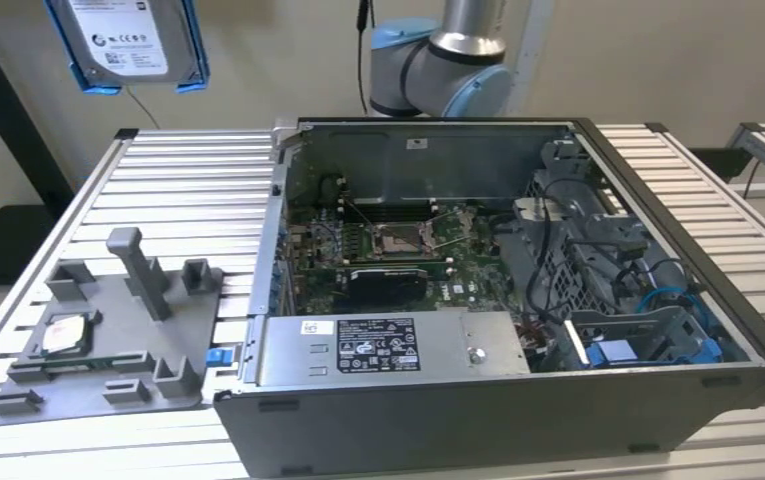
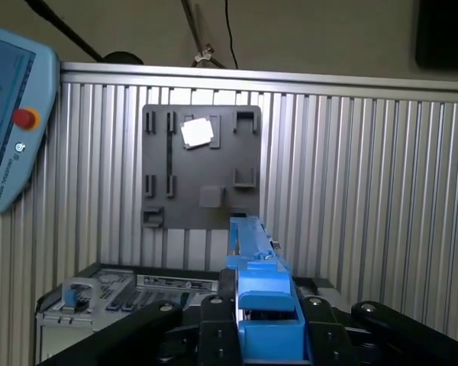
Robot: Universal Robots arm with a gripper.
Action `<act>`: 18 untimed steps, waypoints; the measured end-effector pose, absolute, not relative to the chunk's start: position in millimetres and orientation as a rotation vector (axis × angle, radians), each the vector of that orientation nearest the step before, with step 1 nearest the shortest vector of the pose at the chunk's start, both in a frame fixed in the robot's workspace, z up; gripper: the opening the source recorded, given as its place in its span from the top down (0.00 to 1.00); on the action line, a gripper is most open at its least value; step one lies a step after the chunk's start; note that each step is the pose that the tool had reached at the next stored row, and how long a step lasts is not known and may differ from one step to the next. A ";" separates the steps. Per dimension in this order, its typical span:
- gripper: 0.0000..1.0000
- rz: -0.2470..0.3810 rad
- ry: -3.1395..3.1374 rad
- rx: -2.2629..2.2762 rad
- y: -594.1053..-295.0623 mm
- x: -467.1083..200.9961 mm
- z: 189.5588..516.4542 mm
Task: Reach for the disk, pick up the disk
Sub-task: 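Pick up the disk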
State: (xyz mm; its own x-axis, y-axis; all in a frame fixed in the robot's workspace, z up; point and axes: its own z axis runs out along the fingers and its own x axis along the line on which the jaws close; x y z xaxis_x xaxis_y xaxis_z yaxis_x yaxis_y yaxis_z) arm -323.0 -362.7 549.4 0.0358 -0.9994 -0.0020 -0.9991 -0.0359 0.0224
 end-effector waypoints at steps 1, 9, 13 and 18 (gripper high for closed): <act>1.00 -0.027 -2.171 2.250 -362.7 -318.3 549.4; 1.00 -0.029 -2.170 2.249 -362.8 -282.1 549.2; 1.00 -0.029 -2.170 2.249 -362.8 -264.1 549.0; 1.00 -0.031 -2.169 2.248 -362.8 -241.4 548.9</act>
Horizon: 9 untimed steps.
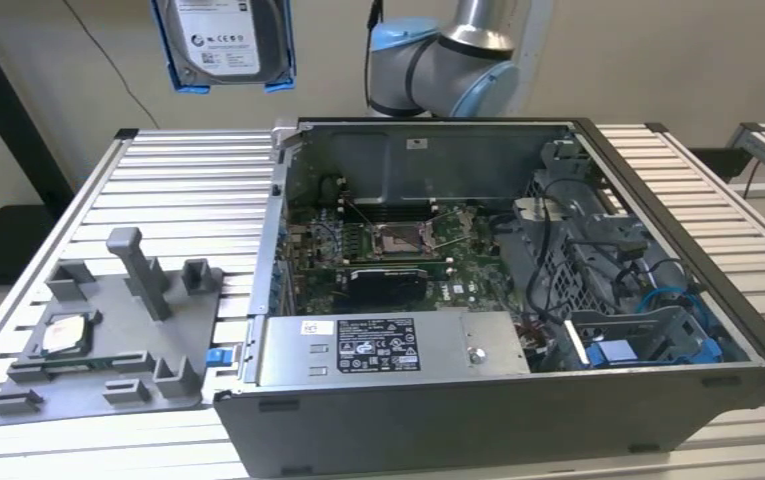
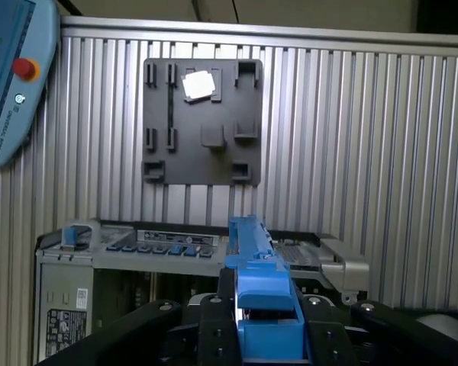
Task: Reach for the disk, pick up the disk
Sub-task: 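Pick up the disk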
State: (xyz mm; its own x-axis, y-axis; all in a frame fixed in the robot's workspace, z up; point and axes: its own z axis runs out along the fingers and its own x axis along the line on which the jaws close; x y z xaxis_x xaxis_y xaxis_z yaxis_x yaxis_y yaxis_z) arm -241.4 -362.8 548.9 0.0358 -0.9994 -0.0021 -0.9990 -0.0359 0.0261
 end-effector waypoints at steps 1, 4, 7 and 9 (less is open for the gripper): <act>1.00 -0.031 -2.169 2.248 -362.8 -236.5 548.9; 1.00 -0.032 -2.169 2.248 -362.9 -223.0 548.7; 1.00 -0.032 -2.169 2.248 -362.8 -209.2 548.7; 1.00 -0.032 -2.168 2.248 -362.8 -200.4 548.6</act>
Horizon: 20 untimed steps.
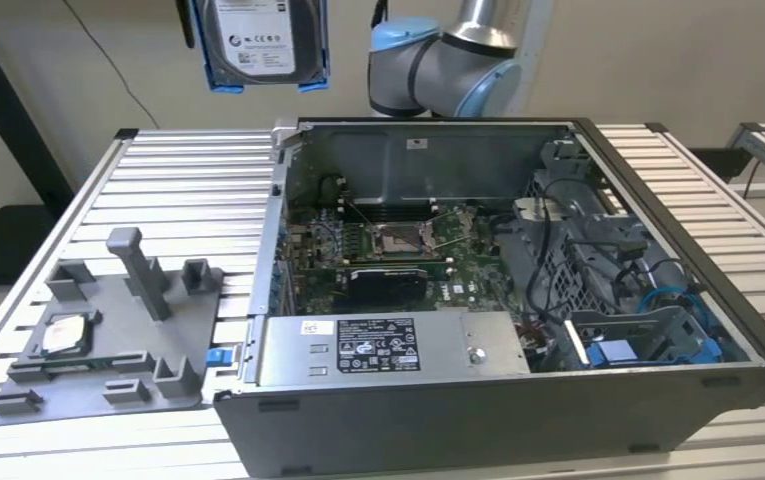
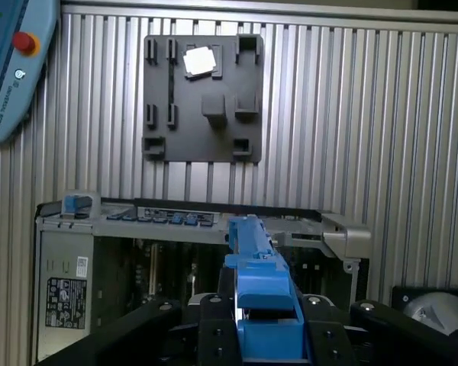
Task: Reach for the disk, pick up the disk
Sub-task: 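Pick up the disk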
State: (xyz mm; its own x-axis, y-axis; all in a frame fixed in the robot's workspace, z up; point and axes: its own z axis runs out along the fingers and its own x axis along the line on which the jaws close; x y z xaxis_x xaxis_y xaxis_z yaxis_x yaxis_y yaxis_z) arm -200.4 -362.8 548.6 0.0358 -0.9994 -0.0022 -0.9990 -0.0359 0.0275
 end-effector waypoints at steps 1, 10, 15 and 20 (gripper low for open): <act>1.00 -0.033 -2.168 2.248 -362.9 -195.9 548.6; 1.00 -0.033 -2.168 2.247 -362.9 -158.1 548.5; 1.00 -0.033 -2.168 2.247 -362.9 -138.6 548.5; 1.00 -0.033 -2.168 2.247 -362.9 -116.2 548.5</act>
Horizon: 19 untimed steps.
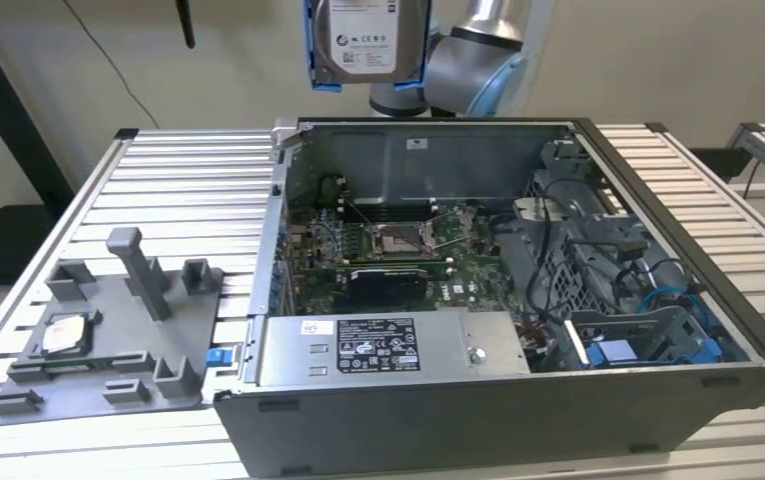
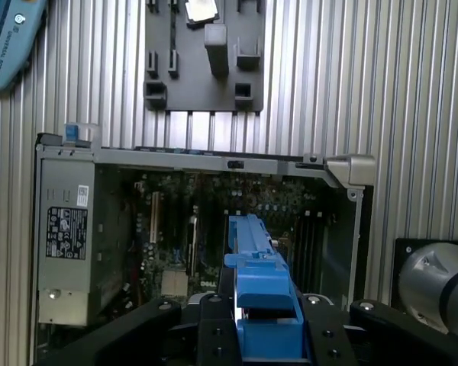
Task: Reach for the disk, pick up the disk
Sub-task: 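Pick up the disk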
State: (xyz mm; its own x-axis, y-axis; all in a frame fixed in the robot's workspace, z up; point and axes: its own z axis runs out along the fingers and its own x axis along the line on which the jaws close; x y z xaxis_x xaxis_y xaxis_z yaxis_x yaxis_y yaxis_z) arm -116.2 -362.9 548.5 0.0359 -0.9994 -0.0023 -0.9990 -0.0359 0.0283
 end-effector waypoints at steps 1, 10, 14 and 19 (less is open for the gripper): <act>1.00 -0.033 -2.168 2.247 -362.9 -112.9 548.5; 1.00 -0.033 -2.168 2.247 -362.9 -84.0 548.4; 1.00 -0.033 -2.168 2.247 -362.9 -74.5 548.5; 1.00 -0.033 -2.168 2.247 -362.9 -63.8 548.5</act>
State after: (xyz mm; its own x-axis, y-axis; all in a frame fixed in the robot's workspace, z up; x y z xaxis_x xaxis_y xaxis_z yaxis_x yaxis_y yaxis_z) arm -63.8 -362.9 548.5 0.0358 -0.9994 -0.0021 -0.9990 -0.0359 0.0284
